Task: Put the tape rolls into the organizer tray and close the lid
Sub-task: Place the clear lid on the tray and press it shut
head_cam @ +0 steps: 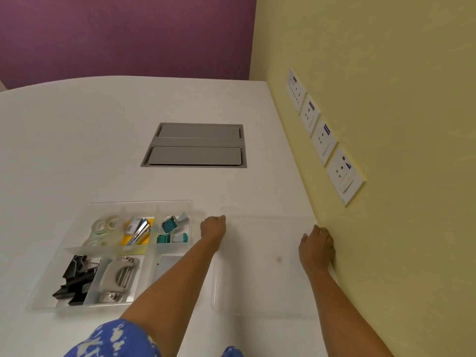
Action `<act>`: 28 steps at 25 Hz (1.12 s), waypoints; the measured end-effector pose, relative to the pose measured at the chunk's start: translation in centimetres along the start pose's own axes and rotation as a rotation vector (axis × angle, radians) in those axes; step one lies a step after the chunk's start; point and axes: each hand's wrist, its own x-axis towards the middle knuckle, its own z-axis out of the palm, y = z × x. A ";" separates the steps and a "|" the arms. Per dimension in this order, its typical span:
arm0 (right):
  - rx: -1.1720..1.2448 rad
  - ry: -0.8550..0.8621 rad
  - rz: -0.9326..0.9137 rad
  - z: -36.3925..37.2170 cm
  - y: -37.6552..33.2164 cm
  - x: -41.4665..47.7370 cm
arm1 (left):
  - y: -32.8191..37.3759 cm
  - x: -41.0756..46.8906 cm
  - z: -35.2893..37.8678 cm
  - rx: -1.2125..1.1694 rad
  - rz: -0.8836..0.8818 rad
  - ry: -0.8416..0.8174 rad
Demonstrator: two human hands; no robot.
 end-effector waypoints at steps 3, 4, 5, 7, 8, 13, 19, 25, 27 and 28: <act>0.040 0.023 0.035 -0.5 -0.7 0.1 | 2.1 -1.4 -0.3 -0.366 0.022 -0.082; 0.077 0.040 0.058 -0.8 -1.1 0.2 | 2.9 -1.9 -0.3 -0.389 0.060 -0.082; 0.127 0.063 0.084 -1.3 -1.5 0.1 | 3.9 -2.3 -0.4 -0.397 0.110 -0.072; 0.255 0.124 0.131 -2.4 -2.7 -0.1 | 5.8 -3.2 -1.2 -0.396 0.222 -0.021; 0.317 0.156 0.140 -3.1 -3.5 -0.2 | 6.7 -3.5 -1.8 -0.395 0.277 0.010; 0.922 0.223 0.256 -7.7 -8.6 -0.9 | 9.1 -4.8 -6.4 -0.408 0.558 0.188; 1.750 -0.114 0.557 -13.2 -13.8 -2.8 | 9.8 -6.4 -13.5 -0.529 0.817 0.343; 2.253 -0.199 0.489 -13.2 -19.1 -6.2 | 9.2 -5.3 -21.0 -0.827 0.740 0.205; 2.297 -0.254 0.363 -12.2 -20.4 -7.2 | 8.0 -3.9 -24.1 -1.051 0.614 0.126; 2.315 -0.288 0.305 -11.6 -20.9 -7.6 | 7.3 -3.2 -25.6 -1.189 0.530 0.052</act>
